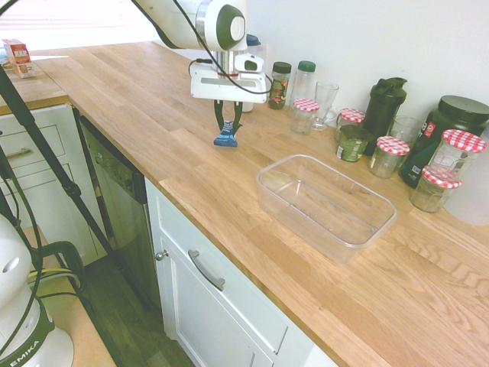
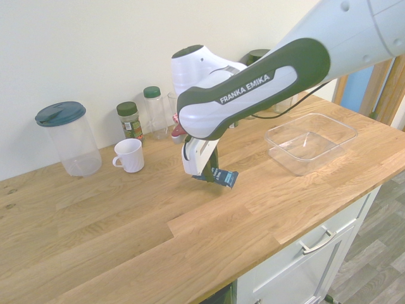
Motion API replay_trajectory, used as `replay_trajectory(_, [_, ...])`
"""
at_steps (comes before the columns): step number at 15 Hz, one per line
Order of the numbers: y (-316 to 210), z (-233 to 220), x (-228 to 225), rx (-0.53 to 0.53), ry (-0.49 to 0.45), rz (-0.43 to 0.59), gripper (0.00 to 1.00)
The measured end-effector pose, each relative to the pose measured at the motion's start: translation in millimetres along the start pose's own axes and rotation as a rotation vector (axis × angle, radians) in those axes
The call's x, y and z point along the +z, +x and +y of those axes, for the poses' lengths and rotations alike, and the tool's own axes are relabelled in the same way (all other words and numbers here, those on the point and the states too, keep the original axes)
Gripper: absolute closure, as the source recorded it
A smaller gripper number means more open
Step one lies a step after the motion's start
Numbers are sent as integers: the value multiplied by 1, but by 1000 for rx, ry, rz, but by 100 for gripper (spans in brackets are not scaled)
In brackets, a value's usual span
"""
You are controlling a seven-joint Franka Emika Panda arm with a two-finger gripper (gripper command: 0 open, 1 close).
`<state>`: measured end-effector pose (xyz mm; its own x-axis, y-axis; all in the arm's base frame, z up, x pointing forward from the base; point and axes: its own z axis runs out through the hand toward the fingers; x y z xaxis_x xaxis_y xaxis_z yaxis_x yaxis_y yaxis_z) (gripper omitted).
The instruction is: Put the protein bar into the container
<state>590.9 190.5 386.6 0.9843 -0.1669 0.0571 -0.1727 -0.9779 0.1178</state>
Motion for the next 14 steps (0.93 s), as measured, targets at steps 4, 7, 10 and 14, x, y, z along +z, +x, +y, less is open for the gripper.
replay_trajectory(4, [-19,14,-55,10,11,38,100])
replay_trajectory(7, [-27,26,-89,67,36,54,100])
replay_trajectory(10, [-17,66,-104,169,58,53,100])
replay_trajectory(14, [-15,148,-124,291,87,57,100])
